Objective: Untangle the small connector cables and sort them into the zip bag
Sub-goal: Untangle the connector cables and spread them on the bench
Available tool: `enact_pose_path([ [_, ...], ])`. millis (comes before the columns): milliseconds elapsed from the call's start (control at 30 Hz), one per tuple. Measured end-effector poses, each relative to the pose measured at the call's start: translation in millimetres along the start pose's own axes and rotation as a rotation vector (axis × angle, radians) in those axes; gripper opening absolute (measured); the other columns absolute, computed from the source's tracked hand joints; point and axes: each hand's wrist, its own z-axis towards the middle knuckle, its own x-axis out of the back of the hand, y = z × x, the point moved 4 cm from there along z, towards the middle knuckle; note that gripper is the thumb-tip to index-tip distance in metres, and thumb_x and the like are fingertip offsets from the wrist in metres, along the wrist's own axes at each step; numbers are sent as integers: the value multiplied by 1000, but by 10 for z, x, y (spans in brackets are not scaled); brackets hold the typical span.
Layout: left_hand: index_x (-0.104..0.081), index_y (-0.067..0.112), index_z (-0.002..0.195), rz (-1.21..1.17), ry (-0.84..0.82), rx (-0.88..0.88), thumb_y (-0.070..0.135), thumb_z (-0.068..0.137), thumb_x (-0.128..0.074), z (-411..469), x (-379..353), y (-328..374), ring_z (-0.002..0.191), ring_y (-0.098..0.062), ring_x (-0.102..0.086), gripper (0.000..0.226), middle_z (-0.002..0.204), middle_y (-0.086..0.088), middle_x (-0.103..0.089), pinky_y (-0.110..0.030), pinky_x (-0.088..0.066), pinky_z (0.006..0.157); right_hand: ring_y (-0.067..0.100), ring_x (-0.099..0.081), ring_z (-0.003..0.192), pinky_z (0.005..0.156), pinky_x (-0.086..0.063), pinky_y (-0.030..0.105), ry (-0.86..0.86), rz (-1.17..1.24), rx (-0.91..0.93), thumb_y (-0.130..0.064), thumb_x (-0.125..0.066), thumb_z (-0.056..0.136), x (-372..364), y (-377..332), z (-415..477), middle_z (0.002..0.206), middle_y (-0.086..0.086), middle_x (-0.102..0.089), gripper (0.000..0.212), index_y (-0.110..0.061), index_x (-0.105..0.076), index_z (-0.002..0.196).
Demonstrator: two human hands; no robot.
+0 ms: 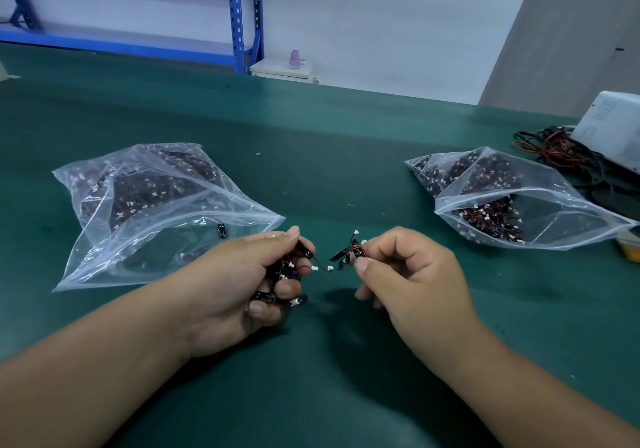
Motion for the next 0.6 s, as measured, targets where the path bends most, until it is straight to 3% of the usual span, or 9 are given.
enact_pose_path([
  [100,-71,17,79,-19,1,8,34,88,-63,-7,-4,8,45,-9,-39,20,72,-3,-58,-11,-21,33,18,-61,50,44,-43,15,12,79,-83,13,-67,78,10,28,24,76,2,-70,39,-20,-60,58],
  [200,-72,17,78,-20,-1,10,34,84,-65,-11,-11,11,46,-9,-39,19,72,-2,-58,-12,-21,32,14,-56,49,44,-41,18,23,91,-113,15,-64,76,10,62,47,75,8,-69,43,-26,-60,63],
  [367,-72,17,80,-21,-4,15,33,85,-65,-13,-7,9,47,-9,-39,19,72,-2,-59,-12,-22,31,7,-54,62,59,-46,18,-29,38,-103,12,-67,79,-13,98,51,68,-8,-63,38,-26,-70,80],
  [500,-73,17,81,-15,-3,11,33,84,-65,-11,-7,7,46,-8,-40,18,73,-2,-59,-13,-22,31,1,-53,56,55,-42,11,-73,-42,-100,3,-68,85,-14,111,53,64,-10,-66,29,-23,-75,76],
  [600,-73,18,79,-10,0,8,33,83,-65,-12,-10,9,46,-8,-39,18,72,-2,-59,-12,-22,31,9,-56,62,58,-46,20,-139,-199,-3,-10,-65,91,-12,91,58,71,-4,-67,18,-25,-69,81],
])
